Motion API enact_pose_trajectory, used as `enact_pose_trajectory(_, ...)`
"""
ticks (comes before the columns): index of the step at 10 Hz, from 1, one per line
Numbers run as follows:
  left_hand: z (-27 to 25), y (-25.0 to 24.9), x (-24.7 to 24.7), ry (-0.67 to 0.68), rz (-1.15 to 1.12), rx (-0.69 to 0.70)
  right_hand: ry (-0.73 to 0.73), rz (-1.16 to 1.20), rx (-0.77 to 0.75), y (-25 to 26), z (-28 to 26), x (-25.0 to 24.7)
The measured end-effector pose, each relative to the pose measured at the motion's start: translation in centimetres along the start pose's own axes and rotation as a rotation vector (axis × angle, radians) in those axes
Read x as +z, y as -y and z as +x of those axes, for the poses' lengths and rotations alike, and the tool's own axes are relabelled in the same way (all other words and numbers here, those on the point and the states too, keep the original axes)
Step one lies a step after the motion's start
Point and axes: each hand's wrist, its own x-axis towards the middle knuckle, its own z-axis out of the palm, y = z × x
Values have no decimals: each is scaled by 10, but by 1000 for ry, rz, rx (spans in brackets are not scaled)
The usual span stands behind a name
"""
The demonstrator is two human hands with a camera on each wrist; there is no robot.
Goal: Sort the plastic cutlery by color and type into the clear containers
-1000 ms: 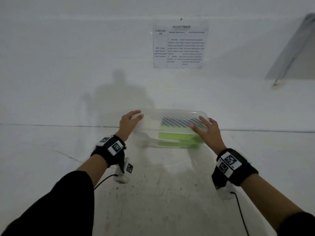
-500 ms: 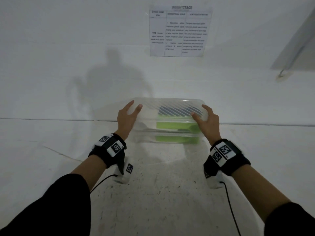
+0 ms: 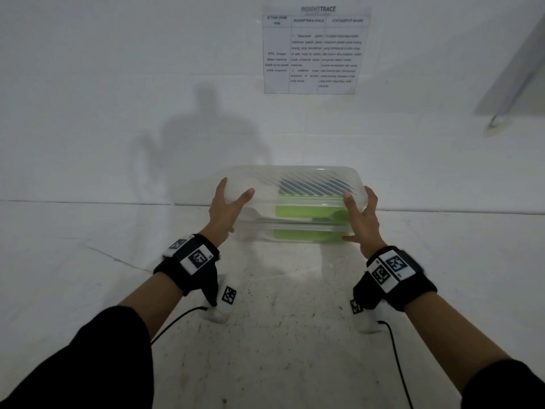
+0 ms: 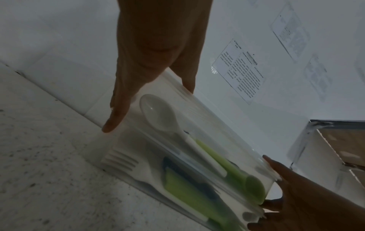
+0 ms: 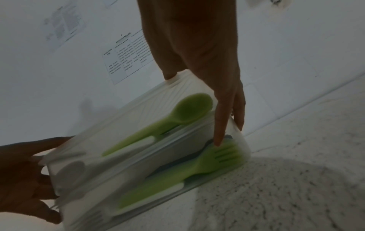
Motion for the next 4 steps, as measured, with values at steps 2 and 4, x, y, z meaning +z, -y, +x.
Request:
enact_pose_trajectory(2, -8, -8, -10, 91, 90, 32, -3, -124, -15, 7, -11, -4)
enact_pose_trajectory(4, -14, 5, -27, -28, 189, 163, -42, -342, -114, 6, -23, -26)
